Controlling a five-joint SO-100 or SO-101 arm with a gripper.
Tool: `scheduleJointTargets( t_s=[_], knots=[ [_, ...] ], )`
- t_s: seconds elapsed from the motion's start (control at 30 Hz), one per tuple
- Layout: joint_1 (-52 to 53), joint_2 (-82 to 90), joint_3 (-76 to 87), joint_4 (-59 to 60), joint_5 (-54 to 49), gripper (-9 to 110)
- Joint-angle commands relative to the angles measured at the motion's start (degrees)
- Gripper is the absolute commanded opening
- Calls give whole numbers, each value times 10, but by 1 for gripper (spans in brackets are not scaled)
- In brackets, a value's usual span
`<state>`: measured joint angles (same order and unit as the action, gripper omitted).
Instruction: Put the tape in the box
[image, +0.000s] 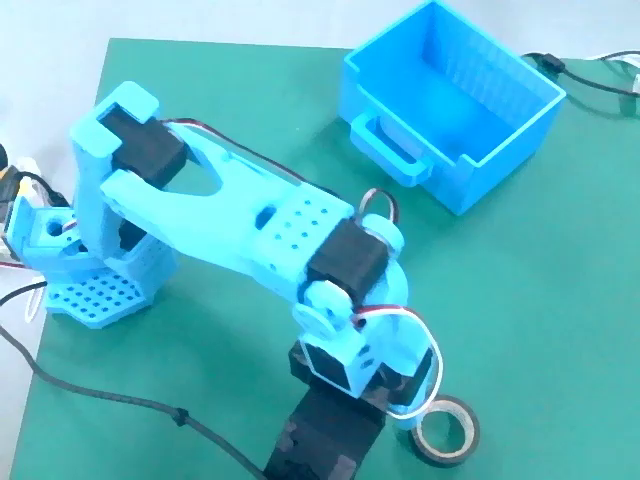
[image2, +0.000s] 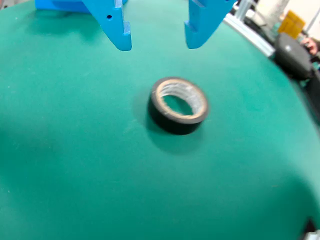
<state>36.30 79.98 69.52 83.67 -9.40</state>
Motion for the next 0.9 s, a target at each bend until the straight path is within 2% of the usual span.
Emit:
scheduleJointTargets(
  t_s=[0.0,0.4,0.87],
  knots=[
    [-15,-11,-39,4,-6,17],
    [-63,-91,-40,-33,-12,20],
    [-54,-192,-133,-38,-58,23]
  ],
)
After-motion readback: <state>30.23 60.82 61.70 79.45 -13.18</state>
